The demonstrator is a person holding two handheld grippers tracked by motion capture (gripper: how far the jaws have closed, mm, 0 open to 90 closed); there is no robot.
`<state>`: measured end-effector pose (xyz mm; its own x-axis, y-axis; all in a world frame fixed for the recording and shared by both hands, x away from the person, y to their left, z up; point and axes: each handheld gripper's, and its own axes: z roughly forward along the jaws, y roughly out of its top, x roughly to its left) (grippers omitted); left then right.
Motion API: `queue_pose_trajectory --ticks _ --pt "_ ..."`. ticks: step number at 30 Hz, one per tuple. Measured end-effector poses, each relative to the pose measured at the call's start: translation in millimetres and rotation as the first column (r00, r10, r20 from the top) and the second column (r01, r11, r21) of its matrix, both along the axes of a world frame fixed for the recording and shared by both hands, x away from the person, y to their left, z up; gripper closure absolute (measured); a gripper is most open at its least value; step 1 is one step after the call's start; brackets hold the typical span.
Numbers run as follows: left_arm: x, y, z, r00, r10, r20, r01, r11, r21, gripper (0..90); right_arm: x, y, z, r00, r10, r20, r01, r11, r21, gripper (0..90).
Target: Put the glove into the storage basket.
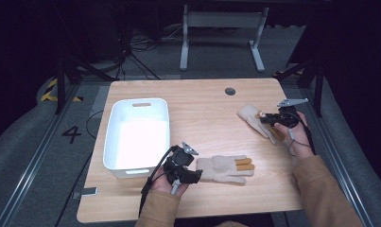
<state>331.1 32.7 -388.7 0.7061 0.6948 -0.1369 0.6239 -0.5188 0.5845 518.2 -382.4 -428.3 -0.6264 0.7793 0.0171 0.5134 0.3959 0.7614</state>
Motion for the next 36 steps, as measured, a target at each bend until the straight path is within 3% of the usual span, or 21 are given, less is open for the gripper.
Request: queue_pose_trajectory --ticks 7,14,18,25,32,35,36 --pt "0.5 -2.8 0.3 1.0000 -0.008 0.000 0.008 1.0000 0.003 42.6 -7.4 4.5 17.7 0.9994 0.035 -0.001 -0.035 0.999 -0.026 71.5" --pt "0.4 -1.0 2.4 1.0000 -0.006 0.005 0.006 1.0000 -0.002 42.7 -19.5 6.4 42.5 0.9968 0.078 -0.013 -0.079 0.997 -0.019 71.8" --pt "1.0 -1.2 3.0 0.9999 -0.013 0.002 0.013 0.9999 -0.001 42.7 -27.8 9.2 56.6 0.9918 0.125 -0.025 -0.126 0.992 -0.029 71.9" --pt "3.4 -3.0 5.8 0.9996 -0.026 -0.004 0.026 0.9996 0.006 42.7 -37.9 12.7 68.2 0.9853 0.166 -0.039 -0.168 0.985 -0.038 72.0" --pt "4.9 -2.5 8.1 0.9994 -0.033 -0.004 0.033 0.9994 0.011 42.6 -50.3 17.3 80.1 0.9727 0.227 -0.048 -0.229 0.973 -0.038 72.1" --pt "5.7 -3.9 8.5 0.9992 -0.040 -0.002 0.040 0.9991 0.012 42.6 -59.8 22.9 88.9 0.9581 0.283 -0.043 -0.285 0.958 -0.038 72.2" --pt "5.7 -3.9 8.5 0.9992 -0.040 -0.002 0.040 0.9991 0.012 42.6 -59.8 22.9 88.9 0.9581 0.283 -0.043 -0.285 0.958 -0.038 72.2"
